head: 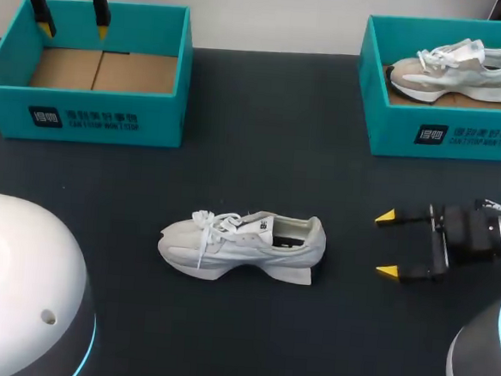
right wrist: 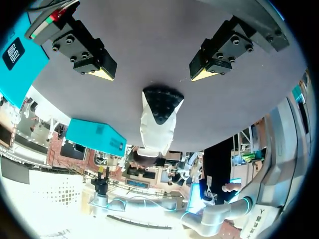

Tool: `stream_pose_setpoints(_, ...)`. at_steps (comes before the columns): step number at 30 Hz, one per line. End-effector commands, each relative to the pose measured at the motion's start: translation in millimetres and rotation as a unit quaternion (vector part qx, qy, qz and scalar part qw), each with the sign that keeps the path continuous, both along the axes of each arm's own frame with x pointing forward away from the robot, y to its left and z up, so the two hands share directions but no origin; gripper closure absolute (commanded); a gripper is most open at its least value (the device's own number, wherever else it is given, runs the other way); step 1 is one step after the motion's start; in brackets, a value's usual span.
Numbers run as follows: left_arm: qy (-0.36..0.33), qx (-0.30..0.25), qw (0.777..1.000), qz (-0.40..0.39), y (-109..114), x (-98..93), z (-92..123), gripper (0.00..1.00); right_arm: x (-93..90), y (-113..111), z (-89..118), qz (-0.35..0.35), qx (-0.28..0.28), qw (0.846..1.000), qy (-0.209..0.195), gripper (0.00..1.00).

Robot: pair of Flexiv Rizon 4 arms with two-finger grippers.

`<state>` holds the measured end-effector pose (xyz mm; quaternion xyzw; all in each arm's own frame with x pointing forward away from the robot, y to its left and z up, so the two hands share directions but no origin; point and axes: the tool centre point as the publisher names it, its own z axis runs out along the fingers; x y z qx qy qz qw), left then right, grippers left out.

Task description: Take the shoe out of the shoebox, open the shoe tongue, remove and reinsert the insole, then place the shoe into the shoebox

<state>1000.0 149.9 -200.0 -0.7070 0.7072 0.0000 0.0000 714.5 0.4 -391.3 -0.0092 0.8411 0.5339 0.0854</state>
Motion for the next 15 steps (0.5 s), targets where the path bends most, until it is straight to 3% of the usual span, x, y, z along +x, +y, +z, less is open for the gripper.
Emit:
stream_pose_setpoints(1,0.0,0.0,1.0,0.0,0,0.0,0,0.0,-1.5,1,1,-0.002,-0.002,1.0,-0.001,0.0)
stream_pose_setpoints(8,0.0,0.0,1.0,0.0,0,0.0,0,0.0,-1.5,1,1,-0.002,-0.002,1.0,-0.001,0.0)
stream_pose_setpoints(15,0.0,0.0,1.0,0.0,0,0.0,0,0.0,-2.2,31,0,-0.017,-0.015,0.999,0.028,0.0)
